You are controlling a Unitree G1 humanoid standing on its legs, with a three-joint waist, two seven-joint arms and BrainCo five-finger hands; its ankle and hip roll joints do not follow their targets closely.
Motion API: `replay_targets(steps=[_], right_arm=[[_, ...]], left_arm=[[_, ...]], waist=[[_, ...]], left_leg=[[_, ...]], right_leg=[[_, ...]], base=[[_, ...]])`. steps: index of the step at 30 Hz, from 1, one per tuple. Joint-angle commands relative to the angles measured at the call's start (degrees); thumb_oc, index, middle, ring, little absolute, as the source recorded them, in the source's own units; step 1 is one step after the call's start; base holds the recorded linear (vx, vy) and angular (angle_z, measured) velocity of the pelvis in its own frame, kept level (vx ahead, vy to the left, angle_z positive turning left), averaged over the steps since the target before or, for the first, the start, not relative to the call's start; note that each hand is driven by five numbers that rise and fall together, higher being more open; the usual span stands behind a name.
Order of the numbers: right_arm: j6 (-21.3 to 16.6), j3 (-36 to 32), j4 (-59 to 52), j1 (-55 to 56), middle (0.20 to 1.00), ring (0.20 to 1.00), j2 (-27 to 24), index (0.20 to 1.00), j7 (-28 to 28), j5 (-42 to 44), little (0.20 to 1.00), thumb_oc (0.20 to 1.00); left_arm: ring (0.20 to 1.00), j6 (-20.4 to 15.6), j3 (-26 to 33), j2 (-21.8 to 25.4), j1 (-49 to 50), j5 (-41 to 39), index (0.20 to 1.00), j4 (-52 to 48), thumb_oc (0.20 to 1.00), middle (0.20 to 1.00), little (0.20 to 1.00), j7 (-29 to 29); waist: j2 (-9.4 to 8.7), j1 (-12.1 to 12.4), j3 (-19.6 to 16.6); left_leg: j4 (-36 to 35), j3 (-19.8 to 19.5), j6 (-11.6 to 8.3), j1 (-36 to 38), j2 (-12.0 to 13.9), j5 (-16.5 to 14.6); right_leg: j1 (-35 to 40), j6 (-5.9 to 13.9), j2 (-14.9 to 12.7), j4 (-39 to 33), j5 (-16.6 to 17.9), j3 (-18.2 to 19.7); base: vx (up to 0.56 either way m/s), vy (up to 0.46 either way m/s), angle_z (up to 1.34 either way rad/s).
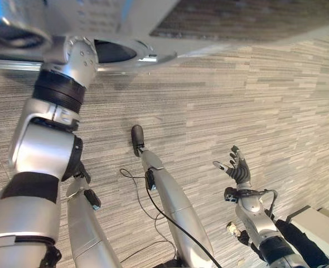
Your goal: Grab the laundry basket,head to the washer,open it,put in the laundry and shut it.
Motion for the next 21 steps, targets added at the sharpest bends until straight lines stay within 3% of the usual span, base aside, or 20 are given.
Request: replay_targets(steps=[1, 2, 3, 4, 6, 13, 21], right_arm=[[-0.28, -5.29, -2.6, 5.0, 1.0, 1.0, -5.75, 1.0, 1.56, -0.41, 1.0, 1.0], [-1.0, -6.32, -2.29, 5.15, 1.0, 1.0, -6.28, 1.0, 3.29, 0.35, 1.0, 1.0], [-1.01, -6.36, -2.25, 5.03, 1.0, 1.0, -6.14, 1.0, 3.32, 0.37, 1.0, 1.0], [-0.96, -6.82, -1.08, 3.96, 1.0, 1.0, -6.6, 1.0, 4.7, 0.92, 1.0, 1.0], [-0.78, -6.08, -0.69, 3.27, 1.0, 1.0, -6.91, 1.0, 5.63, 0.9, 1.0, 1.0], [-0.6, -5.44, 0.3, 5.38, 1.0, 1.0, -6.59, 1.0, 6.84, 1.92, 1.0, 1.0], [1.86, -6.8, 1.5, 5.06, 1.0, 1.0, -6.13, 1.0, 7.28, -0.49, 1.0, 1.0]], left_arm=[[0.956, 1.47, -8.26, -4.2, -6.12, 12.64, 0.956, -11.04, 0.956, 0.956, 0.956, -8.23], [1.0, 9.3, -16.18, 1.31, -8.53, 26.18, 1.0, -1.02, 1.0, 1.0, 1.0, -10.84], [1.0, 9.25, -16.35, 1.23, -8.85, 26.21, 1.0, -0.72, 1.0, 1.0, 1.0, -10.92], [1.0, 16.76, -24.74, 4.17, -14.13, 44.16, 1.0, 13.22, 1.0, 1.0, 1.0, -11.89], [1.0, 21.29, -27.78, 4.85, -15.38, 55.52, 1.0, 23.17, 1.0, 1.0, 1.0, -11.97], [1.0, 24.39, -27.15, 5.51, -6.19, 71.41, 1.0, 21.74, 1.0, 1.0, 1.0, -12.39], [1.0, 24.91, -23.98, 9.32, 9.39, 75.11, 1.0, 3.33, 1.0, 1.0, 1.0, -18.14]], waist=[[6.03, -0.86, -4.36], [6.83, -0.35, -4.64], [6.72, -0.32, -4.52], [7.25, 0.03, -4.23], [6.87, -0.02, -3.65], [5.81, 0.93, -2.51], [6.69, 3.58, -1.72]], left_leg=[[-0.86, -1.27, -3.73, 7.54, 8.45, -3.73], [-1.26, -1.37, -3.72, 7.07, 8.09, -3.08], [-1.24, -1.4, -3.72, 7.06, 8.08, -3.08], [-1.5, -1.46, -3.71, 6.89, 8.01, -2.65], [-1.55, -1.46, -3.65, 7.13, 7.92, -2.56], [-3.95, -1.88, -3.45, 9.51, 6.79, -1.88], [-6.5, -2.19, -2.75, 12.57, 4.13, -1.17]], right_leg=[[-0.14, 5.18, -0.09, 1.77, -7.64, -0.12], [0.0, 5.23, -0.44, 1.17, -7.32, -0.36], [0.01, 5.23, -0.45, 1.18, -7.34, -0.38], [0.34, 5.39, -0.87, 0.94, -7.02, -0.66], [0.72, 5.48, -0.9, 1.15, -6.89, -0.81], [3.77, 6.02, -2.01, -0.8, -6.28, -1.63], [8.2, 6.33, -3.71, -3.2, -5.91, -2.17]], base=[[-0.03, 0.028, 0.15], [-0.02, 0.025, 0.11], [-0.04, 0.076, 0.12], [-0.03, 0.071, 0.32], [-0.03, 0.063, 0.4], [0.0, 0.012, 0.0], [-0.01, 0.056, 0.11]])
